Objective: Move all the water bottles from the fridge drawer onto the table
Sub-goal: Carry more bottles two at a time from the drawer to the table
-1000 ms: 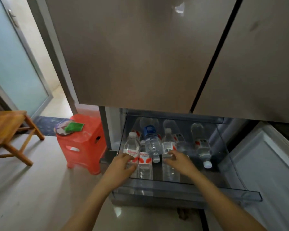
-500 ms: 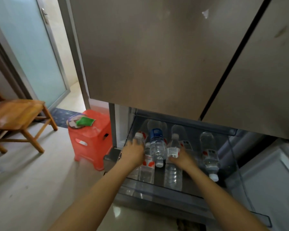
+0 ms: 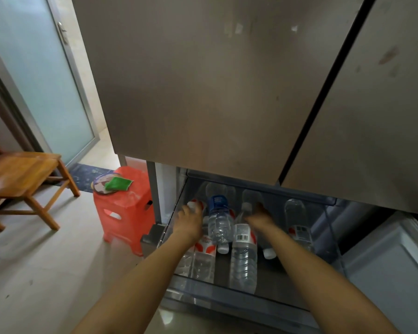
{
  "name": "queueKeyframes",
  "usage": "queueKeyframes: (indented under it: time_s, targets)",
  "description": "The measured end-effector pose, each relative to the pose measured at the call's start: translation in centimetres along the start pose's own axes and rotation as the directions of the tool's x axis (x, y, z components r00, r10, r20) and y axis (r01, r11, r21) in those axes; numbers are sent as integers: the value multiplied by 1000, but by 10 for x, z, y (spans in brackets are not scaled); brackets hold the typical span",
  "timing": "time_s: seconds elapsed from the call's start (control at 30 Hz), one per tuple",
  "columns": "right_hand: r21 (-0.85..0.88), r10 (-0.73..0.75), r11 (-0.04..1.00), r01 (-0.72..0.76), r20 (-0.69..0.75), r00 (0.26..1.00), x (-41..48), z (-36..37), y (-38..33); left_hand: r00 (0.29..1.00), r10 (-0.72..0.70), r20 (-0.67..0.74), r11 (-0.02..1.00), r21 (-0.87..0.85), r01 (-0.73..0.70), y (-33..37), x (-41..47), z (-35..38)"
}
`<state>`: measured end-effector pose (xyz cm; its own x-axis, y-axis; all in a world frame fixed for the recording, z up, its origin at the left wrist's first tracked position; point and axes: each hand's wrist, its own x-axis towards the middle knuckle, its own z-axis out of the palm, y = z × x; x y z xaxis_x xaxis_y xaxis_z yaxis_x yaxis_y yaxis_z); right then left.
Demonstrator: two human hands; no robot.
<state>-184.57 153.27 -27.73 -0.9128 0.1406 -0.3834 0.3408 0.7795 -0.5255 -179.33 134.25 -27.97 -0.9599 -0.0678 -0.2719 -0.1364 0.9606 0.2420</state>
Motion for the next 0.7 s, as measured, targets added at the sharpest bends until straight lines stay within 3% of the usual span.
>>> queueKeyframes:
  time_s: [0.13, 0.33, 0.53, 0.7]
  targets:
    - [5, -1, 1000, 1, 29, 1000, 4, -1, -6, 1000, 11, -7, 1000, -27, -11, -2, 5, 3]
    - [-172, -55, 983, 70, 90, 994, 7, 2, -10, 999, 15, -42, 1000, -6, -15, -5, 12, 10]
    - [62, 11, 998, -23, 177, 984, 7, 4, -20, 995, 33, -91, 999, 7, -32, -3, 11, 7]
    - [200, -10, 979, -28, 187, 982, 1, 0, -9, 978, 140, -157, 990, 49, -134, 0, -14, -13]
